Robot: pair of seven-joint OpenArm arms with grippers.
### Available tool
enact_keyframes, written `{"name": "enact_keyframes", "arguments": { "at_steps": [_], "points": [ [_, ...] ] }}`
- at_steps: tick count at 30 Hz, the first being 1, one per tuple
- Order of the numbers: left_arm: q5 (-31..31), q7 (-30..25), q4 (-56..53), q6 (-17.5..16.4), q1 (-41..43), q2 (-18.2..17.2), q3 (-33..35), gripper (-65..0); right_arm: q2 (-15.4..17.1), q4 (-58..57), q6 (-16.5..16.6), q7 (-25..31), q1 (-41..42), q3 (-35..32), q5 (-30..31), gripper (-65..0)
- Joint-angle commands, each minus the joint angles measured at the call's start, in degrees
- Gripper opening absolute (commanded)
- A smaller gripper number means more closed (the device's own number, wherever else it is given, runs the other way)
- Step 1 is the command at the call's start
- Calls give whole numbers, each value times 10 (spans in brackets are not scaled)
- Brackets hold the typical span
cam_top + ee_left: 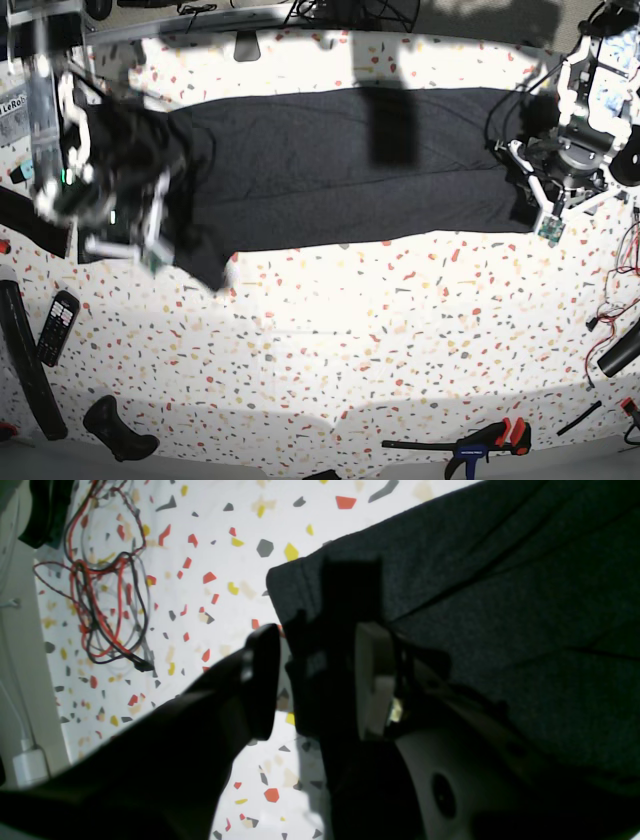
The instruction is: Fold the T-shirt properly
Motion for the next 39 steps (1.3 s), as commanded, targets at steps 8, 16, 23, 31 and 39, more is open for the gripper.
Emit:
{"name": "enact_keyframes", "arguments": {
  "at_steps": [8, 16, 23, 31, 39],
  "points": [
    [4, -6, 10, 1, -7, -7, -4, -409, 42, 150, -1, 10, -212, 127, 4, -650],
    [4, -7, 10, 1, -7, -7, -4, -409, 42, 174, -1, 26, -356, 289, 6, -650],
    [4, -7, 10, 1, -7, -7, -4, -409, 42, 174, -1, 27, -374, 351, 6, -650],
    [4, -40, 5, 1, -6, -7, -4, -409, 42, 174, -1, 21, -373, 351, 6, -650],
    [-33, -125, -91, -42, -26, 5, -4, -409, 42, 174, -2, 22, -373, 351, 12, -650]
  ]
}}
